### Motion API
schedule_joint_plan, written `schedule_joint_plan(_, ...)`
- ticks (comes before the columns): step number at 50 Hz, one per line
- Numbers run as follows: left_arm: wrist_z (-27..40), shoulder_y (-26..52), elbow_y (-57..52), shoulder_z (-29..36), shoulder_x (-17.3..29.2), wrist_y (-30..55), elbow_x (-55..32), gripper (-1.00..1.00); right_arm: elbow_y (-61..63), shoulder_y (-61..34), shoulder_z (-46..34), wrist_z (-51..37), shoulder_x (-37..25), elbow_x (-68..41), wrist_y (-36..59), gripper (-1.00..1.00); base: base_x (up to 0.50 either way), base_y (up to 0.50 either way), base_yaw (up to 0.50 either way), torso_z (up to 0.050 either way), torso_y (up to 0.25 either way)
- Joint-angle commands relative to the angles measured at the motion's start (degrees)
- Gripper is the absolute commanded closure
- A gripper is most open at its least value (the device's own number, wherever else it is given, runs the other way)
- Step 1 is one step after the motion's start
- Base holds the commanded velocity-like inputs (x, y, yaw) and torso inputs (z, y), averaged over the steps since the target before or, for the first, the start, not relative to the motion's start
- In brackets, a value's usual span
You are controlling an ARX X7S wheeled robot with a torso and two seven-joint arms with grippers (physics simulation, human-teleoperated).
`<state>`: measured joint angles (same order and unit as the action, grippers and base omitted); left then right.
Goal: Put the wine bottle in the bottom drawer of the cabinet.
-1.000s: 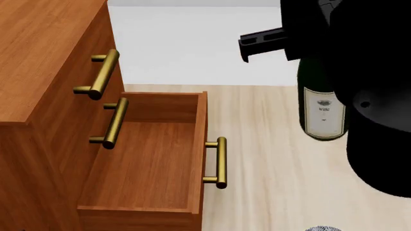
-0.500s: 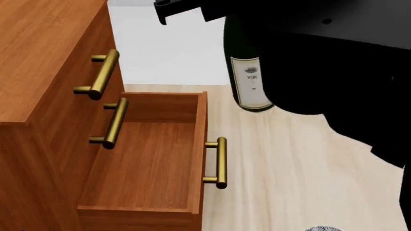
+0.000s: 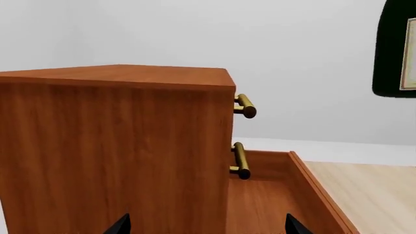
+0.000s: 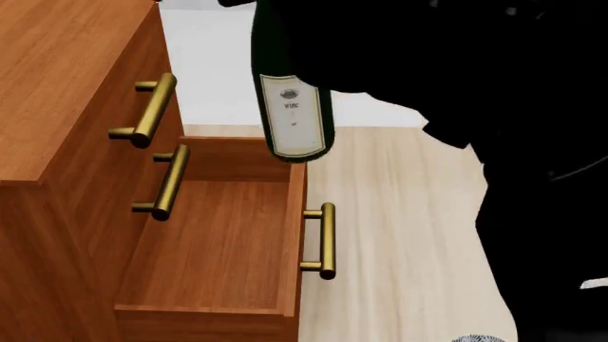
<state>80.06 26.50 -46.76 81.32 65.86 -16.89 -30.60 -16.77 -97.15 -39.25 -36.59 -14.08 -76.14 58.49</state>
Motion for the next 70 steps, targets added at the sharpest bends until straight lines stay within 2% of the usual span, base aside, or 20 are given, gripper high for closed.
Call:
schedule_joint_plan(1,-0.4,-0.2,-0.2,-0.2,-0.1,0.4,0.2,-1.00,-8.6,-0.1,0.7,4.3,5.8,0.5,-2.6,1.00,0.00,0.00,0.00,0.000,0.000)
schedule_joint_plan(18,-1.2,-0.7,1.0,-0.5,-0.4,-0.5,-0.2,-1.00,-16.9,0.8,-1.5,7.0,10.6,2.3,-5.9,1.00,0.00,0.00,0.00,0.000,0.001)
schedule_joint_plan(32,-1.6,-1.5,1.5,-0.8,0.0,-1.7,0.0,-1.00,-29.6,-2.2,-4.7,14.5,13.7,4.2,-9.9,1.00,0.00,0.00,0.00,0.001,0.001)
schedule_joint_plan(49,-1.7,-2.1,2.0,-1.2,0.4,-2.2,0.1,-1.00,-38.2,-6.3,-25.7,18.5,14.0,-14.3,-18.4,1.00,0.00,0.00,0.00,0.000,0.001)
schedule_joint_plan(57,-0.9,-1.9,1.1,-1.2,-0.1,0.6,1.6,-1.00,-39.0,-6.7,-27.1,19.2,13.6,-15.6,-18.7,1.00,0.00,0.00,0.00,0.000,0.000)
schedule_joint_plan(70,-0.7,-2.4,1.6,-1.8,0.2,-0.4,1.1,-1.00,-39.9,-7.3,-29.5,19.8,13.9,-17.7,-19.5,1.00,0.00,0.00,0.00,0.001,-0.083)
